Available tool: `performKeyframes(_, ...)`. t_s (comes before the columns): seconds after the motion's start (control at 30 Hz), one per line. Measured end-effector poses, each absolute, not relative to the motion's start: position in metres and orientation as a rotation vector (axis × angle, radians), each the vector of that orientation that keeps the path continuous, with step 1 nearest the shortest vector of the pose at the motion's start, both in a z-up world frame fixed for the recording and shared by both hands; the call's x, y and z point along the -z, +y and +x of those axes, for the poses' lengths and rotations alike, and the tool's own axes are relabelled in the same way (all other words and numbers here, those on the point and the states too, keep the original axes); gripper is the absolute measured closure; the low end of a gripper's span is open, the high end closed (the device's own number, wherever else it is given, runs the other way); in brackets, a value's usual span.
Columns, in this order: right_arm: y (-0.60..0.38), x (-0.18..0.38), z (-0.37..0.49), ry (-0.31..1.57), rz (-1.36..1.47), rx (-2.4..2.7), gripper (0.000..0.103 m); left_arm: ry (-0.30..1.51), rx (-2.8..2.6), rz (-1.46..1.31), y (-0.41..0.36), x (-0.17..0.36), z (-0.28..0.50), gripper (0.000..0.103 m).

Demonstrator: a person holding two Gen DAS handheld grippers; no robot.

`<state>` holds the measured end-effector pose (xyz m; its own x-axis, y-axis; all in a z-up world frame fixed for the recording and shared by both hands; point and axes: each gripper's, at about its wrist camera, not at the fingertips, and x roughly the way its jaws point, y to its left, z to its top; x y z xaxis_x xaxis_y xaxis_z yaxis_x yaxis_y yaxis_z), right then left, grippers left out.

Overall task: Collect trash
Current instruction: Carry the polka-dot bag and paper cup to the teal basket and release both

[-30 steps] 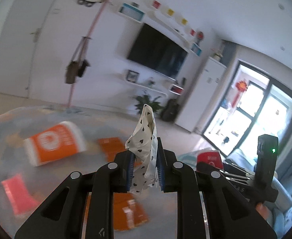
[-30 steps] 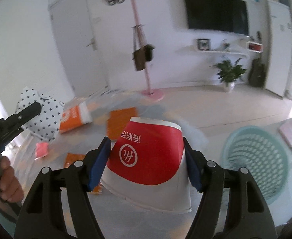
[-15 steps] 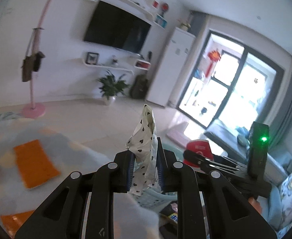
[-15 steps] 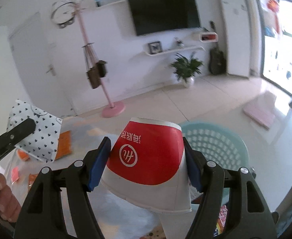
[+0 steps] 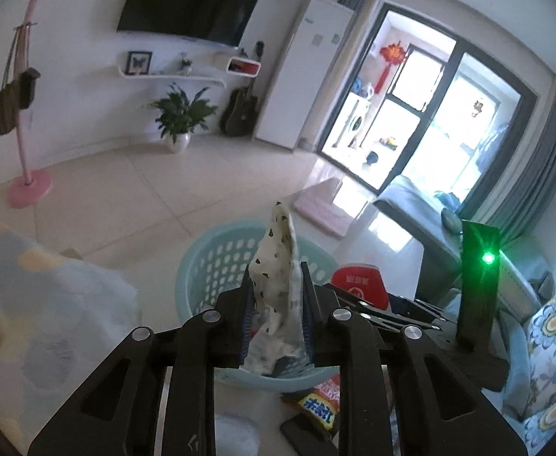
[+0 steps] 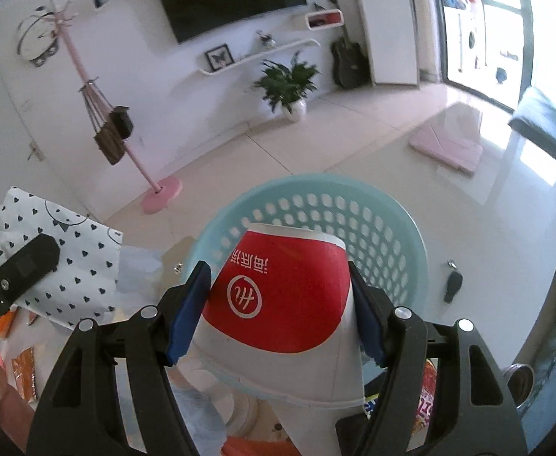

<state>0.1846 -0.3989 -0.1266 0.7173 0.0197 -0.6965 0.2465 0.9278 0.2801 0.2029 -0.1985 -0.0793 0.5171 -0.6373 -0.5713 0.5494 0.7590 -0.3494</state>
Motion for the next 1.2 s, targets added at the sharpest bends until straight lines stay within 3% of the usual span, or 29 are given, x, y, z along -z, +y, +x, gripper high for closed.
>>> performKeyframes(0.17, -0.409, 0.147, 0.19, 0.803, 0.387, 0.155, 0.036, 0.772, 0.725, -0.106, -0.213, 0.093, 0.215, 0.08)
performKeyframes(0.2, -0.41, 0.151, 0.19, 0.81, 0.392, 0.165, 0.036, 0.777, 0.721, -0.102, -0.214, 0.095, 0.216, 0.073)
performKeyframes(0.23, -0.411, 0.153, 0.19, 0.814, 0.399, 0.169, 0.036, 0.785, 0.72, -0.1, -0.216, 0.097, 0.217, 0.056)
performKeyframes(0.3, -0.416, 0.157, 0.191, 0.817, 0.411, 0.172, 0.036, 0.778, 0.7, -0.1, -0.217, 0.099, 0.216, 0.05)
performKeyframes(0.47, -0.424, 0.161, 0.187, 0.815, 0.434, 0.188, 0.029, 0.764, 0.689, -0.109, -0.209, 0.093, 0.213, 0.05)
performKeyframes(0.93, -0.394, 0.123, 0.173, 0.743, 0.4, 0.12, 0.029, 0.677, 0.652, -0.152, -0.172, 0.063, 0.183, 0.05)
performKeyframes(1.2, -0.33, 0.081, 0.165, 0.672, 0.311, -0.022, 0.029, 0.584, 0.557, -0.19, -0.106, 0.035, 0.144, 0.05)
